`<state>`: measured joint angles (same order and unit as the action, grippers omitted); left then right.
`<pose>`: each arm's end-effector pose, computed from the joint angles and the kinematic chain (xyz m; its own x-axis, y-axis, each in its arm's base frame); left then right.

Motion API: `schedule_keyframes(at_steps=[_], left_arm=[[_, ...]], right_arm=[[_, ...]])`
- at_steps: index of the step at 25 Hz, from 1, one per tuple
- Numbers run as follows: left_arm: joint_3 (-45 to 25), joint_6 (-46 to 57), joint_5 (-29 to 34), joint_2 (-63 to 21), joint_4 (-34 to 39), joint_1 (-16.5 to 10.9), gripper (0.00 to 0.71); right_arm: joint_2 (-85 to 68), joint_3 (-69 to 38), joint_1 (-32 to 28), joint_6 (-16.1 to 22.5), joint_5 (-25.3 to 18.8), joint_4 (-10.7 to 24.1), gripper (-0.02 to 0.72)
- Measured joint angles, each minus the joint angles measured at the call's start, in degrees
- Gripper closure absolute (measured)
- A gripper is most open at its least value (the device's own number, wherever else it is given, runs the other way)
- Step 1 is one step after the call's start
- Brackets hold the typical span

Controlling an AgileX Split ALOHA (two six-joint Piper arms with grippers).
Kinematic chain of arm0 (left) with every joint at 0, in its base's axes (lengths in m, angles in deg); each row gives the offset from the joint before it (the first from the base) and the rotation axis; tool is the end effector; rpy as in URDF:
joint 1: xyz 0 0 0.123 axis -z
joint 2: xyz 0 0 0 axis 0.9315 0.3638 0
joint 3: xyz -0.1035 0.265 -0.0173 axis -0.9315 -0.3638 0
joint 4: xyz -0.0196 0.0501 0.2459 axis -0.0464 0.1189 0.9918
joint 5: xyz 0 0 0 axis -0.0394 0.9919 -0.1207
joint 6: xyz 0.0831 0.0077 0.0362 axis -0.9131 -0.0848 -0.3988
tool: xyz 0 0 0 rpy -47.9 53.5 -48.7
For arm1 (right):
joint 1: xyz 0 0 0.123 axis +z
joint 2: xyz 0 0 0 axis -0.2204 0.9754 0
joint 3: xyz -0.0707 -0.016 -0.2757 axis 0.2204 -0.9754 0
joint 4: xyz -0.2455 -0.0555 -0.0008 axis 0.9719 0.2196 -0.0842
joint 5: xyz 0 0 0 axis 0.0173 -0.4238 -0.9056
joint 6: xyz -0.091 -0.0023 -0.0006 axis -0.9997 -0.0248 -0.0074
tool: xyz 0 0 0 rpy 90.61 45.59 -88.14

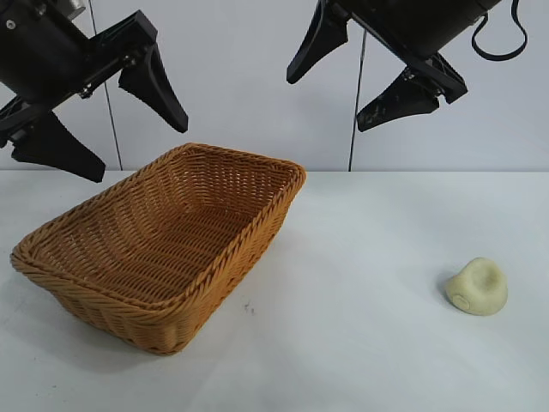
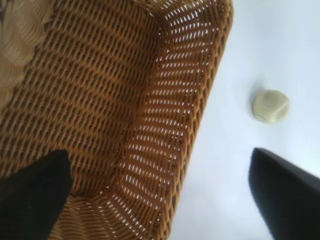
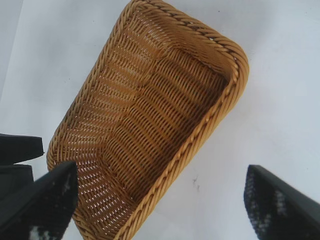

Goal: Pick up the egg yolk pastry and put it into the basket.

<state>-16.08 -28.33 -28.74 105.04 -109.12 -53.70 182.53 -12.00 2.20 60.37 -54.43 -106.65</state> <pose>0.3197 -0.1228 0.2510 -0.9224 -0.1374 -0.3611 0.0784 0.8487 -0.5230 0.3540 0.1360 0.2673 -0.9034 0.1196 -0.4118 -0.1463 0.8168 0.5581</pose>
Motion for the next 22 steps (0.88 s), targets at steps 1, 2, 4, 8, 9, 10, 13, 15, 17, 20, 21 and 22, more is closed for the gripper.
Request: schedule_keyframes(at_steps=[1,2,4,8,9,10,13,15,17,20,21,22], left_arm=[[0.0,0.53,0.85,-0.99,1.23,0.0,0.018],[-0.13,1.42,1.41,-2.09,2.36,0.0,0.018],[-1.2,4.03,1.89,-4.5,4.04,0.0,0.018],[-5.97,12.44,4.14,-9.03,5.45,0.0,0.018],[-7.31,14.36,4.58,-9.88,5.6,0.0,0.018],[-8.86,15.94,4.68,-10.57,5.63,0.0,0.018],[-12.02,21.89,3.32,-11.48,5.81,0.2,0.018],[-13.39,25.95,1.38,-11.59,5.81,0.2,0.018],[-14.31,30.3,-0.46,-11.59,5.95,0.2,0.018],[-15.25,36.76,-2.54,-11.59,5.95,0.2,0.018],[-15.55,37.86,-2.94,-11.59,5.95,0.2,0.018],[-15.84,38.99,-3.35,-11.59,6.16,0.2,0.018]], right_arm=[[0.0,0.0,0.0,0.0,0.0,0.0,0.059],[0.0,0.0,0.0,0.0,0.0,0.0,0.059],[0.0,0.0,0.0,0.0,0.0,0.0,0.059],[0.0,0.0,0.0,0.0,0.0,0.0,0.059],[0.0,0.0,0.0,0.0,0.0,0.0,0.059],[0.0,0.0,0.0,0.0,0.0,0.0,0.059],[0.0,0.0,0.0,0.0,0.0,0.0,0.059],[0.0,0.0,0.0,0.0,0.0,0.0,0.059],[0.0,0.0,0.0,0.0,0.0,0.0,0.059],[0.0,0.0,0.0,0.0,0.0,0.0,0.059],[0.0,0.0,0.0,0.0,0.0,0.0,0.059],[0.0,0.0,0.0,0.0,0.0,0.0,0.059]])
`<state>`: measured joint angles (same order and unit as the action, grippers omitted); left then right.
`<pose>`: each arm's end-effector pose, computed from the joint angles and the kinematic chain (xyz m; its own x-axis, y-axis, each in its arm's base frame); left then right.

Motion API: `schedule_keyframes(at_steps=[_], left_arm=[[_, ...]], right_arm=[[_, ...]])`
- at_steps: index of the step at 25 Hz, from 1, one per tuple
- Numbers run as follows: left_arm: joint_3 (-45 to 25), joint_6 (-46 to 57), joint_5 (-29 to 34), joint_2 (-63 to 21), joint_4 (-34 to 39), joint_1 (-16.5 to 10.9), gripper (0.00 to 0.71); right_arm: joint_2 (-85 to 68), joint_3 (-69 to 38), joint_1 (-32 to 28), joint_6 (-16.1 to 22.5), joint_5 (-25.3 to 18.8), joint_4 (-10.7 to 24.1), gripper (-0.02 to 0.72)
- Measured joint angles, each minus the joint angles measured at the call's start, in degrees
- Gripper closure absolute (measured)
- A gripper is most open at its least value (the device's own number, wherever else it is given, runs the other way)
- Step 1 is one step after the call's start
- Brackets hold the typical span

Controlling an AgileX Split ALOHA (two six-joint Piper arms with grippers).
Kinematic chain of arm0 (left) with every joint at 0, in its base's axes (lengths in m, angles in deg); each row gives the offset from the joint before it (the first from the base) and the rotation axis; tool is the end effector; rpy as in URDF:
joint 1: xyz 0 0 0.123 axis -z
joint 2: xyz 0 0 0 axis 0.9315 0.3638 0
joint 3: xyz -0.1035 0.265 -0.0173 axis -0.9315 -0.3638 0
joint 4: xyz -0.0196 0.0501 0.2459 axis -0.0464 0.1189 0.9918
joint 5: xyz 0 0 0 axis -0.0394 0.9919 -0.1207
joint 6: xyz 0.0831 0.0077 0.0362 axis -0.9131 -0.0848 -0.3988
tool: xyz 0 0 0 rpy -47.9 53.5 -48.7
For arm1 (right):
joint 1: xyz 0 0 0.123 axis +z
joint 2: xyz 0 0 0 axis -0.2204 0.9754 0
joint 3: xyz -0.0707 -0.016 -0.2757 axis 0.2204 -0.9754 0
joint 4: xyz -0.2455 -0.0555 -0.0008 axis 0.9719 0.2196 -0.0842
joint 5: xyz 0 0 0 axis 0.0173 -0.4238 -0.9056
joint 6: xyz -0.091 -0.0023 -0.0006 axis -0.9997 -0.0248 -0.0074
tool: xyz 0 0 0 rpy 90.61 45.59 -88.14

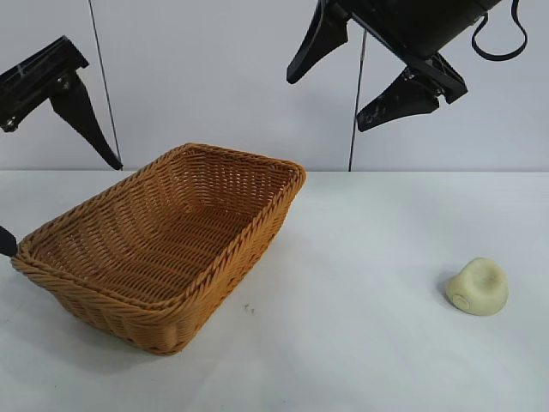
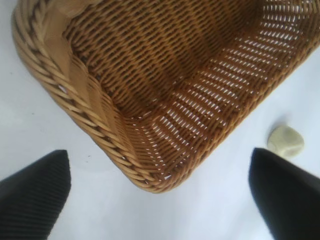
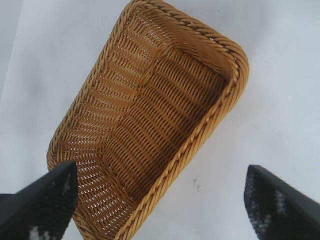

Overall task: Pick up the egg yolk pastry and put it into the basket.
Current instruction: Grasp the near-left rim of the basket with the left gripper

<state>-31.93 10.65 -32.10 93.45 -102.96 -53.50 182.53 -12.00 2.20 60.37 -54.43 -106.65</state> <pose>0.2572 -0.0995 0.2345 -0.7792 -0.6262 -0.0270 -0.5047 0.6524 -0.5654 0.3540 0.1360 0.2673 -0.9034 0.1196 -0.4118 -0.1463 0.8168 0.5581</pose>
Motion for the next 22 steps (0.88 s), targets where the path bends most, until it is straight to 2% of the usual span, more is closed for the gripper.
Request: schedule_keyframes(at_steps=[5,10,12,15,16,18,20,22], left_arm=[[-2.89,6.82,-1.76,-0.04,1.43,0.0,0.018],[-4.9,8.59,-1.93,-0.04,1.58,0.4,0.018],[-5.02,9.39,-2.35,-0.04,1.63,2.12,0.018],[-5.02,12.85,-4.69,-0.06,2.21,6.7,0.018],[-5.02,12.85,-4.69,-0.06,2.21,6.7,0.018],[-5.02,18.0,-7.41,-0.06,4.52,8.93,0.018],[-5.02,28.26,-10.39,1.06,11.2,9.5,0.018],[-5.02,33.15,-10.46,2.95,15.7,9.5,0.018]], right_arm=[[0.0,0.0,0.0,0.0,0.0,-0.04,0.059],[0.0,0.0,0.0,0.0,0.0,-0.04,0.059],[0.0,0.0,0.0,0.0,0.18,-0.04,0.059],[0.0,0.0,0.0,0.0,0.44,-0.04,0.059],[0.0,0.0,0.0,0.0,0.44,-0.04,0.059],[0.0,0.0,0.0,0.0,0.39,-0.04,0.059],[0.0,0.0,0.0,0.0,0.39,-0.04,0.059],[0.0,0.0,0.0,0.0,0.27,-0.04,0.059]])
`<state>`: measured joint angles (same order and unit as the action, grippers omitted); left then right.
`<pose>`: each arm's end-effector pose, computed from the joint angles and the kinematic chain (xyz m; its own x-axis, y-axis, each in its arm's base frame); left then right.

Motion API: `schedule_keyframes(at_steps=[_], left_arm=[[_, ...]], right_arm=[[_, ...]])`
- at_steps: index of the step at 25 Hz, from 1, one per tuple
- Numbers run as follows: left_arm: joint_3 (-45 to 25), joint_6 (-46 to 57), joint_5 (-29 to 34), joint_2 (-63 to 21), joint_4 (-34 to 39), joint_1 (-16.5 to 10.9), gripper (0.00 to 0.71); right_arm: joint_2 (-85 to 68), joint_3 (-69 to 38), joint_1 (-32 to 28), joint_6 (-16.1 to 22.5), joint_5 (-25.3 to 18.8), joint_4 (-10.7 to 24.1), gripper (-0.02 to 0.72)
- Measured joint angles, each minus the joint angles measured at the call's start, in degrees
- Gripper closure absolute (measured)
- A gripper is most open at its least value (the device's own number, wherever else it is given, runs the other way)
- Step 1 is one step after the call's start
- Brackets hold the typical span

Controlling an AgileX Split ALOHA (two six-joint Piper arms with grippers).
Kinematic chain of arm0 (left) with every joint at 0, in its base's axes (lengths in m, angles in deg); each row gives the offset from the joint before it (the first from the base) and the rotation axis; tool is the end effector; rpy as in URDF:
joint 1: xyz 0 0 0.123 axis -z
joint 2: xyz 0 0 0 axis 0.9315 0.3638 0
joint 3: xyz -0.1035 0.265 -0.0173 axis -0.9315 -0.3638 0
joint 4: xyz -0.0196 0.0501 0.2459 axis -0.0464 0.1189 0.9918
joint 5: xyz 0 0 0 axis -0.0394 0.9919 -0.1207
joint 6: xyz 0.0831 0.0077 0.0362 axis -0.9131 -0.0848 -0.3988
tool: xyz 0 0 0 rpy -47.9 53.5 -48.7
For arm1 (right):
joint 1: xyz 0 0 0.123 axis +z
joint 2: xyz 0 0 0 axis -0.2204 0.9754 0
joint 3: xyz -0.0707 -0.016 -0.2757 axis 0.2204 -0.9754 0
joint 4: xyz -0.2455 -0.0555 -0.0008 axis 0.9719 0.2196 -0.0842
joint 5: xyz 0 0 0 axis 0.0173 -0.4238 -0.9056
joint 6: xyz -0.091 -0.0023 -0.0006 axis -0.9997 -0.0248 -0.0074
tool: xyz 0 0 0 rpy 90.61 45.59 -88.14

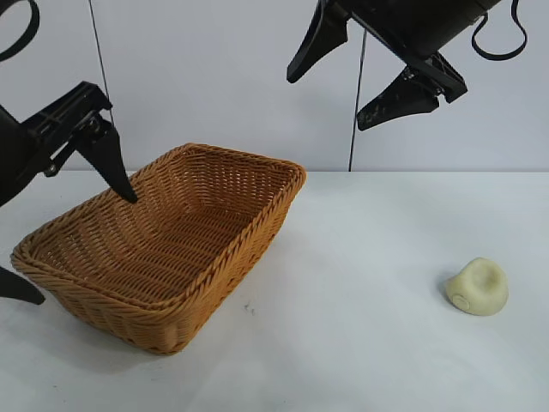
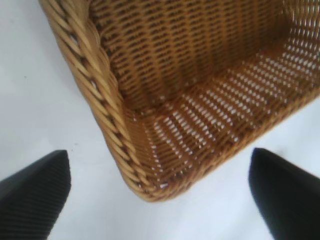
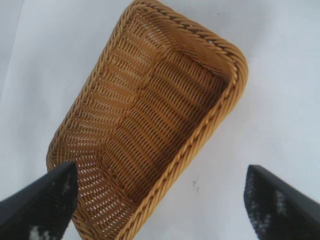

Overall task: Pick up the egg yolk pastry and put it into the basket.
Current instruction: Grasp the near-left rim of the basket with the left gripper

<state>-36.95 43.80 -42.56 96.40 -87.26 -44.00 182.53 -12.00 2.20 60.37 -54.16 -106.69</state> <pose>0.2440 -0.1244 0.1988 -0.6040 -0.7968 0.0190 -0.6992 0.5183 -0.4925 0.3544 0.1359 0.2675 -0.9016 0.1226 -0.4149 -0.1457 0.8169 0.5581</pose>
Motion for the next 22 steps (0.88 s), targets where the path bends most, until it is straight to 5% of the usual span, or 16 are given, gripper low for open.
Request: schedule_keyframes(at_steps=[22], left_arm=[[0.05,4.24,-9.33,16.94,3.37,0.0,0.018]], right_arm=[[0.0,0.0,0.0,0.03,-0.96,-0.07,0.059]])
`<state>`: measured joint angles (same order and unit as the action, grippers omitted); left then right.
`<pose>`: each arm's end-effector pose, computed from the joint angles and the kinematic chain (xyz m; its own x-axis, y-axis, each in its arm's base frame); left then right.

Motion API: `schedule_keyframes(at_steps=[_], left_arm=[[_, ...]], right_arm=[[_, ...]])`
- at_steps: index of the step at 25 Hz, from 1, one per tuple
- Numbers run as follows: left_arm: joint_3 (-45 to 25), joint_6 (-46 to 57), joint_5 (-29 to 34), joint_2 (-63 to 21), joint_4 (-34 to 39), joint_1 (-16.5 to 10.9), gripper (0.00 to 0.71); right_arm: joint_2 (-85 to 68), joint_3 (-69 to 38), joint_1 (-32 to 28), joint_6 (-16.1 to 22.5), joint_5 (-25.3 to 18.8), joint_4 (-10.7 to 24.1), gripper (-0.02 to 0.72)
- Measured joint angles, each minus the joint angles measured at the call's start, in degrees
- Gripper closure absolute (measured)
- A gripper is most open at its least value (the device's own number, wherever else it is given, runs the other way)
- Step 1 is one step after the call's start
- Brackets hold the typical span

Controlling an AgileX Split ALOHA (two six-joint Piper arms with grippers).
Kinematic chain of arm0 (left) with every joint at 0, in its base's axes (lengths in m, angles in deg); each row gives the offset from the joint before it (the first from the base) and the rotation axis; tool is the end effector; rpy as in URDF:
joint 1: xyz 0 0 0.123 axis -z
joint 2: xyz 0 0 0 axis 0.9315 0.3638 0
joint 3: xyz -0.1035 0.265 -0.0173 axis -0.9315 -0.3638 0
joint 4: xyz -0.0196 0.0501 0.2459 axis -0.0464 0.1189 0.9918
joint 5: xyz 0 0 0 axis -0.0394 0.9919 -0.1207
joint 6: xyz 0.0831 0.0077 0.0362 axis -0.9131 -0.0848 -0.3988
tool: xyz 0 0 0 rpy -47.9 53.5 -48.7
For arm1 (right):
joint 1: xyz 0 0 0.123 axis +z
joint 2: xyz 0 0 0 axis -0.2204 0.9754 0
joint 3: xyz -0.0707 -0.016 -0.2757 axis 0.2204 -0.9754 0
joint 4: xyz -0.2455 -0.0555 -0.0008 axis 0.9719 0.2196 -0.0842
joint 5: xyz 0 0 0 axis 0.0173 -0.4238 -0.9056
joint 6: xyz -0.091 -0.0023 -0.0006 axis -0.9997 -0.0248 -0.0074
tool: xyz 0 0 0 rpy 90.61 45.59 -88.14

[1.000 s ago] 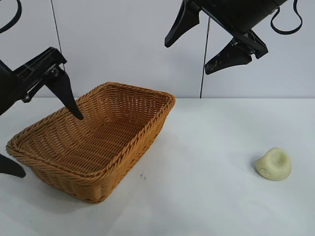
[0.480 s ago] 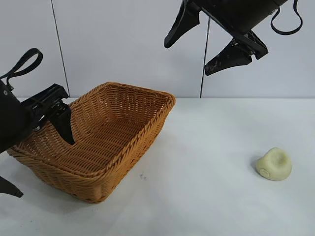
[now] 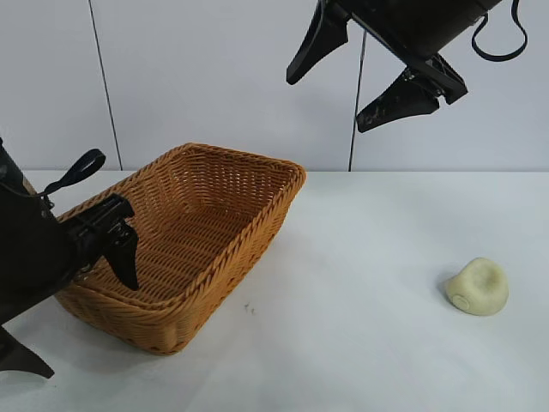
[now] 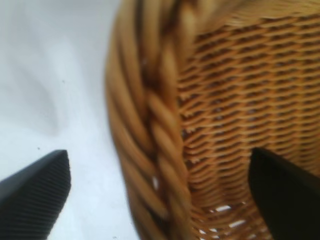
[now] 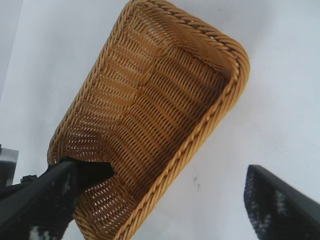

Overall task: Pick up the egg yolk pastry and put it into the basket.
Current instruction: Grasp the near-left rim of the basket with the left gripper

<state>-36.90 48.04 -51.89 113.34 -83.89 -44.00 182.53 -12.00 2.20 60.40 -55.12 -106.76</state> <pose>0.2680 -0.1295 0.1193 -0.5577 -0.8300 0.0072 -0.7764 0.5186 -0.3581 0.3530 0.1364 0.2670 -0.9083 0.1146 -0.4023 -0.1459 0.8146 0.5614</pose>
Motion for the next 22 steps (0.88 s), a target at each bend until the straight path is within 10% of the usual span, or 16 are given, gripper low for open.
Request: schedule_keyframes(at_steps=[3,11,22], left_arm=[[0.32,0.0,0.0,0.0,0.0,0.0,0.067],[3.36,0.67,1.53,0.05,-0.5,0.0,0.609],[16.4,-20.93,17.92,0.53,-0.08,-9.32,0.618]], right_arm=[[0.0,0.0,0.0,0.0,-0.06,0.0,0.059],[0.0,0.0,0.0,0.0,-0.23,0.0,0.059],[0.0,0.0,0.0,0.0,-0.41,0.0,0.059]])
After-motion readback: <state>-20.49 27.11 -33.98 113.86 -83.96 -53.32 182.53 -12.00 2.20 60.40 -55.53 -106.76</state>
